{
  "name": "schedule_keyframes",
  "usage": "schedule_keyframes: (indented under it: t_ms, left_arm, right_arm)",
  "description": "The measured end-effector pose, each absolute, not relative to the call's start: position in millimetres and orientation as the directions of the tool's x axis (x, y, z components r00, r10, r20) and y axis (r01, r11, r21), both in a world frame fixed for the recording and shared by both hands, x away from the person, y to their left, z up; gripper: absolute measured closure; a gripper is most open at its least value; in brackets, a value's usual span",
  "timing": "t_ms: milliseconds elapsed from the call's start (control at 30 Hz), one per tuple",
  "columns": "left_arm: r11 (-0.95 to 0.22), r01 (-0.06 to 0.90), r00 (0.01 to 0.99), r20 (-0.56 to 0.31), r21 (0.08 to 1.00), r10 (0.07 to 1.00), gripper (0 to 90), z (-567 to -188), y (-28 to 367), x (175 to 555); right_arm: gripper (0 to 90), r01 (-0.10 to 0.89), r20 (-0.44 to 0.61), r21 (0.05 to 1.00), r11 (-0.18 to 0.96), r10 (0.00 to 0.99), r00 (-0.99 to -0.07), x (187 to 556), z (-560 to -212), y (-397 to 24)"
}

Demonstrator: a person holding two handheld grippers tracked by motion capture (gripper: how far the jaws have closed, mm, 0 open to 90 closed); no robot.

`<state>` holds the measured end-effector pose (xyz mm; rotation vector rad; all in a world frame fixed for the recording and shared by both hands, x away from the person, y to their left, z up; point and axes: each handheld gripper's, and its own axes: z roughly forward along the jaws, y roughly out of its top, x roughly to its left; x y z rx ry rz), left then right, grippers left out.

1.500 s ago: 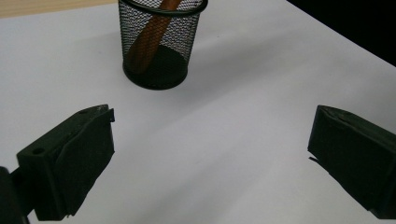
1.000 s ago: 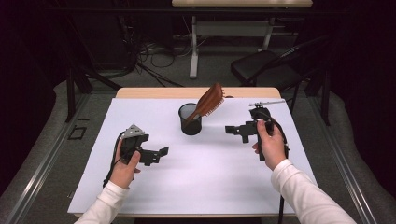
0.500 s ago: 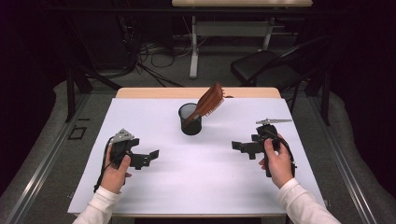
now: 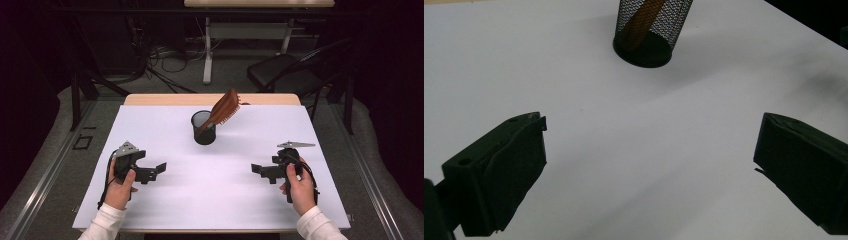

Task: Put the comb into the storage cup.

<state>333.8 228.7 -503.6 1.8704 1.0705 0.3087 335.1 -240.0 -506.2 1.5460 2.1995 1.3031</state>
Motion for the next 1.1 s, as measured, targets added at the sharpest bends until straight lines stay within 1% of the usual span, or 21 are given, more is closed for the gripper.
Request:
schedule_keyframes:
  t_ms: [233,600,733,900,1100]
  left_arm:
    - [-0.193,0.544,0.590,-0.208,0.817,0.780,0.4,-506.0,231.2,332.4]
    - [-0.198,0.545,0.592,-0.206,0.815,0.779,0.4,-510.6,229.8,332.1]
    - [-0.205,0.545,0.591,-0.199,0.813,0.782,0.4,-513.0,230.1,332.2]
    - [-0.205,0.545,0.590,-0.198,0.813,0.782,0.4,-515.5,230.8,331.9]
    - [-0.212,0.540,0.594,-0.190,0.815,0.782,0.4,-517.2,231.3,331.8]
  right_arm:
    - [1.9,0.680,0.357,0.731,0.057,0.817,-0.453,324.6,-518.9,-244.4]
    - [2.1,0.671,0.358,0.741,0.026,0.830,-0.428,315.4,-535.3,-255.4]
    - [2.6,0.669,0.370,0.744,0.005,0.830,-0.418,314.4,-536.4,-260.0]
    - [3.3,0.657,0.359,0.754,0.011,0.831,-0.425,313.0,-536.6,-265.1]
    - [3.3,0.658,0.354,0.753,0.006,0.839,-0.413,313.0,-540.2,-269.4]
